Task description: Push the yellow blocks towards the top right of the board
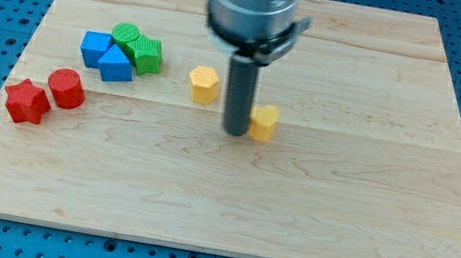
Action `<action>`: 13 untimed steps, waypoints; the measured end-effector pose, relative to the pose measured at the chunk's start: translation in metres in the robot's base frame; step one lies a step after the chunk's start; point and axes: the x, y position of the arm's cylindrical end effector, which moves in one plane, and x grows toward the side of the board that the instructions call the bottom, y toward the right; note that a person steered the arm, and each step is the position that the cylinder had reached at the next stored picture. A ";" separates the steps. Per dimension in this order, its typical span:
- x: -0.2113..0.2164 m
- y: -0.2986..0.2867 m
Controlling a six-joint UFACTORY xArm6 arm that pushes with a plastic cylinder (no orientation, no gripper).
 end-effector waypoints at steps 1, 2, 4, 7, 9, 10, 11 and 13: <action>-0.006 0.085; -0.023 0.142; -0.023 -0.004; -0.035 -0.092; -0.043 -0.016; -0.051 -0.056; -0.062 -0.016; -0.063 0.088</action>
